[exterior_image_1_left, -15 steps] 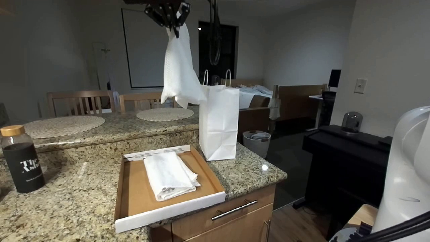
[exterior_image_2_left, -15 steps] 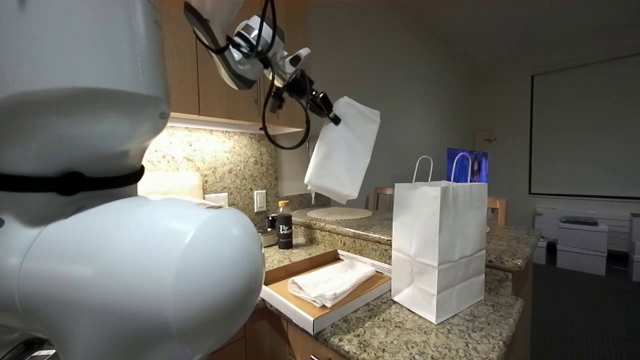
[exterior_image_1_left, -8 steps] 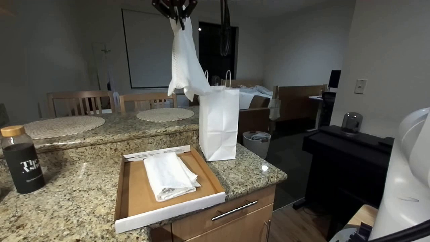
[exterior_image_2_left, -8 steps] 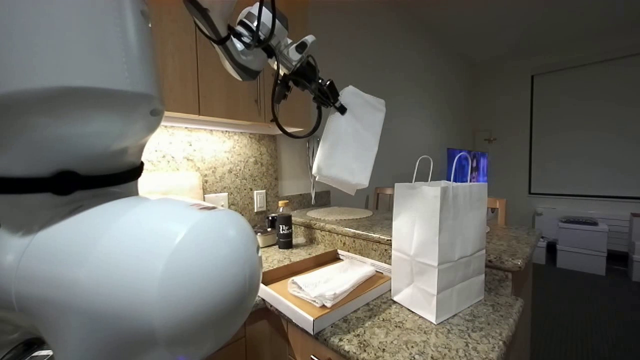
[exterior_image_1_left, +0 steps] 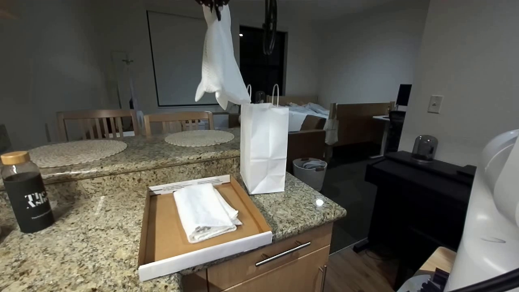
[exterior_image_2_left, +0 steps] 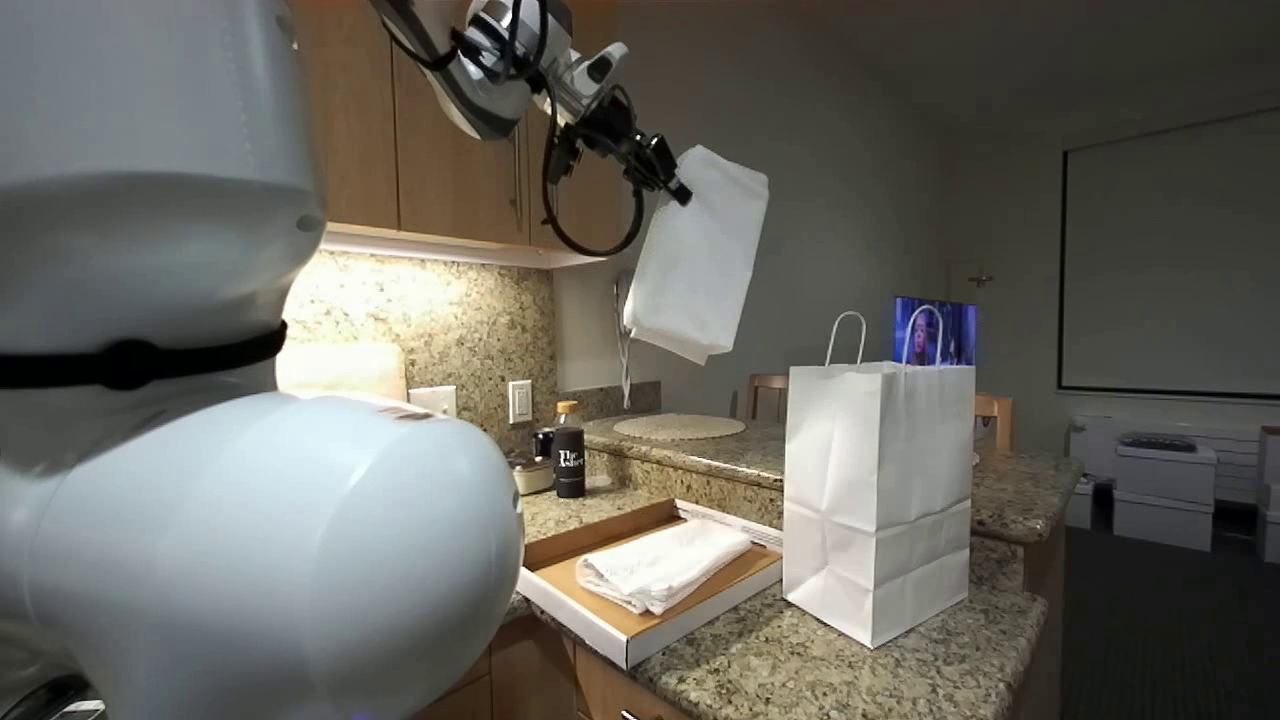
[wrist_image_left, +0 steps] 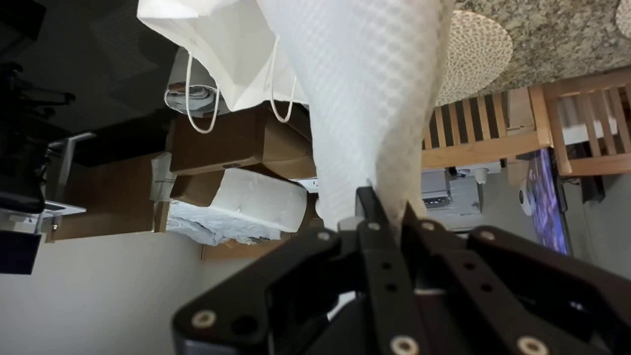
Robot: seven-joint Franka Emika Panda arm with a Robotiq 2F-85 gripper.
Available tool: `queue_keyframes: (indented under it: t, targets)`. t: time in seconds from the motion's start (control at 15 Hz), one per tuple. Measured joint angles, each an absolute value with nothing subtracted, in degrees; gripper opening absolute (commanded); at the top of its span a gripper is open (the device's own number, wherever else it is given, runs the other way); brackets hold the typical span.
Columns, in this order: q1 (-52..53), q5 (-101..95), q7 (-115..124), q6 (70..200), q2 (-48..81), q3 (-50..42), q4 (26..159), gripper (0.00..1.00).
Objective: Place one white towel in the white bag
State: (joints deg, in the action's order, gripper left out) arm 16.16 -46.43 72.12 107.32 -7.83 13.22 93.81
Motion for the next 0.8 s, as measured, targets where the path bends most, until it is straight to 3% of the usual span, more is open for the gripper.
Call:
queue_keyframes:
  t: [0.4, 0.8]
  targets:
    - [12.7, -44.3, 67.1, 114.0, -8.4, 11.6, 84.2, 0.07]
    - [5.8, -31.3, 55.6, 119.7, -3.3, 4.4, 73.4, 0.07]
